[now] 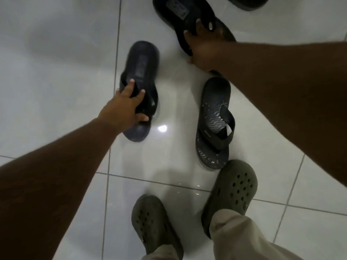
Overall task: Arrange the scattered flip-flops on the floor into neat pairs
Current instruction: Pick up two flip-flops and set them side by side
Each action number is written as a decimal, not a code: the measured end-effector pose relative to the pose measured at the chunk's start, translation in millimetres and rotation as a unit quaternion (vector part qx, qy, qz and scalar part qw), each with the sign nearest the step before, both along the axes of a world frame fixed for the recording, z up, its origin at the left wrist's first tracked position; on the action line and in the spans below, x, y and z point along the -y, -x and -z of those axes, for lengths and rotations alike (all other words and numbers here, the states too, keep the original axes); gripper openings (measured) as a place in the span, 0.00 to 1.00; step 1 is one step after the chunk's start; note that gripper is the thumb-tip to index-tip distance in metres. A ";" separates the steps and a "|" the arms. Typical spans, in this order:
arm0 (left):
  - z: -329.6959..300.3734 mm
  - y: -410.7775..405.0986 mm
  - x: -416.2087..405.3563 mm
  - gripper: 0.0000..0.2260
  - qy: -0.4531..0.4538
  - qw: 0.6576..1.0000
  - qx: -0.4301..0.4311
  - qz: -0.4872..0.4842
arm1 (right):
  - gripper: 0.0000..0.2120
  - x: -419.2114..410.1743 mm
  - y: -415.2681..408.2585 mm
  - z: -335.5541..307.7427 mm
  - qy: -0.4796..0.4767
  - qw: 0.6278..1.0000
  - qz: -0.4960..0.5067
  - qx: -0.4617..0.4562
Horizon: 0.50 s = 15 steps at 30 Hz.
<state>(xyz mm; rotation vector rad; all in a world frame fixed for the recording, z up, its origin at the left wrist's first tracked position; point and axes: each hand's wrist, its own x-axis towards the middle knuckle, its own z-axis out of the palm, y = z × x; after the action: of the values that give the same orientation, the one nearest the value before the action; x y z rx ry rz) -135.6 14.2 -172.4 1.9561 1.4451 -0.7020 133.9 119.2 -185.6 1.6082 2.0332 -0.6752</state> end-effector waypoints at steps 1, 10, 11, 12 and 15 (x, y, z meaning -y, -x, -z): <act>0.9 8.2 -6.5 0.38 -0.003 1.000 -0.004 -0.029 | 0.38 1.6 11.7 -3.1 0.007 1.000 -0.006 0.004; 1.8 38.1 -31.0 0.38 0.000 0.998 0.000 -0.065 | 0.28 28.6 87.8 -24.7 0.055 0.998 -0.020 -0.003; 1.6 38.7 -30.6 0.38 0.000 0.998 0.005 -0.065 | 0.27 38.9 95.8 -24.7 0.050 0.998 -0.022 -0.008; 1.0 39.7 -29.9 0.38 0.002 0.998 0.010 -0.065 | 0.28 51.1 103.5 -25.8 0.056 0.998 -0.034 -0.007; -1.7 43.8 -24.2 0.38 0.014 0.998 0.015 -0.061 | 0.29 91.7 118.4 -27.9 0.114 0.993 0.022 -0.015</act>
<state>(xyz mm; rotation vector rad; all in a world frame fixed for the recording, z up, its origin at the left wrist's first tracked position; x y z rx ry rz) -179.4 38.4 -170.7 1.8333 1.5130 -0.6319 15.5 27.6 -157.8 1.5215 1.8696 -0.9171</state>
